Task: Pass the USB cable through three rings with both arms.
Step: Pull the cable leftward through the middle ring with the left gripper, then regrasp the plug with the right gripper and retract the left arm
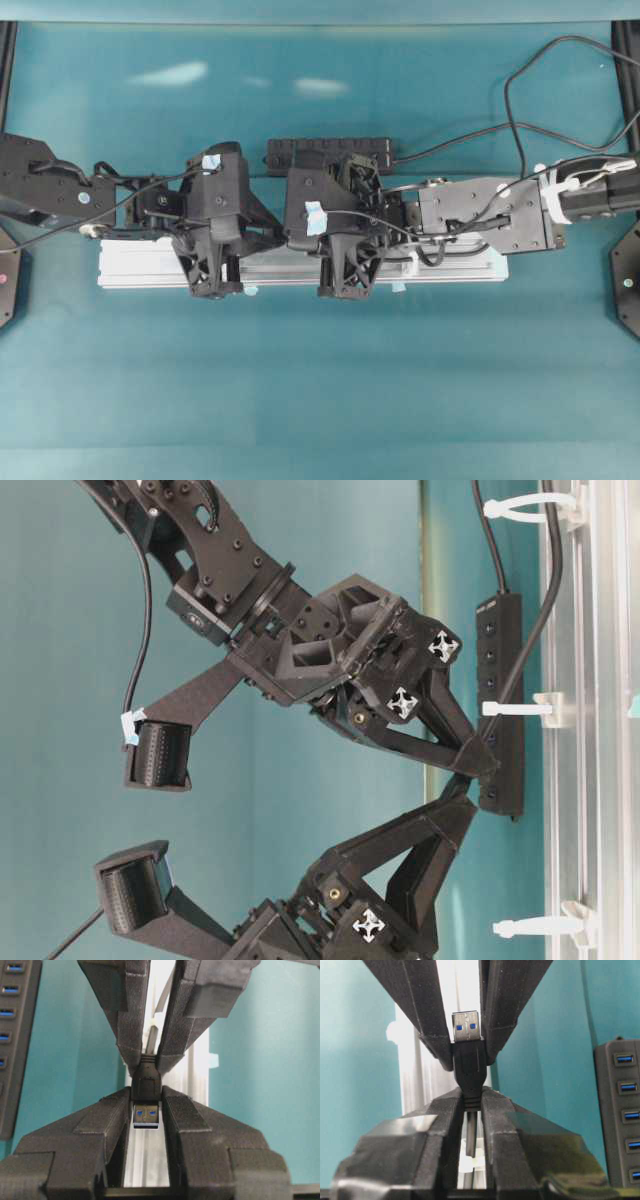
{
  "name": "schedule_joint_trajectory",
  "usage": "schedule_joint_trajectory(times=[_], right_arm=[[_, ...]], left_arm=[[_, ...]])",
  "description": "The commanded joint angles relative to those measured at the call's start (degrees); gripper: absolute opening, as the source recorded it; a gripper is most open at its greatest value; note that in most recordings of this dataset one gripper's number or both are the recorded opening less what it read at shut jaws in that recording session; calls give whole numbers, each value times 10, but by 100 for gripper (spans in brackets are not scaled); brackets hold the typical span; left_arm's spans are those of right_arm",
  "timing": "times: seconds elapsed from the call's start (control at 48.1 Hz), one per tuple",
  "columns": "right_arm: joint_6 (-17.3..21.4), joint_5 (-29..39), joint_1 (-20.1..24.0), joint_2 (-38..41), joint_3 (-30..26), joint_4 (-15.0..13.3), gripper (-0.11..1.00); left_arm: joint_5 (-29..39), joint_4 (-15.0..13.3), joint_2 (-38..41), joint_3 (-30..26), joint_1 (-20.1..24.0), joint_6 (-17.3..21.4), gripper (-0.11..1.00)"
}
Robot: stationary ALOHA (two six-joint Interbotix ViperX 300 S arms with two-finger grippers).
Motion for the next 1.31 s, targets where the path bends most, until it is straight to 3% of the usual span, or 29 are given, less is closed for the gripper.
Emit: schedule_joint_trajectory(times=[0.0,0.083,0.249,0.312,0.52,0.831,0.998,1.288], right_arm=[[-4,1,3,-4,-9,-1,-6],[-4,4,3,-4,-10,-1,-6],[-7,11,3,-4,-11,-1,-6],[-7,17,3,-2,-13,-1,-7],[-14,38,5,4,-25,-1,-7],[-47,87,20,19,-55,-1,-7],[-51,107,24,26,-69,-1,-7],[-52,147,29,45,-92,2,-7]], left_arm=[[-5,0,-18,-15,-3,-1,23],[-4,0,-28,-12,-3,-1,30],[4,0,-61,-4,-3,-1,79],[18,0,-82,1,-3,-1,87],[83,0,-167,28,-3,0,76],[119,0,-352,106,-3,1,75],[211,1,-439,126,-3,-2,74],[303,0,-496,129,-12,-3,74]])
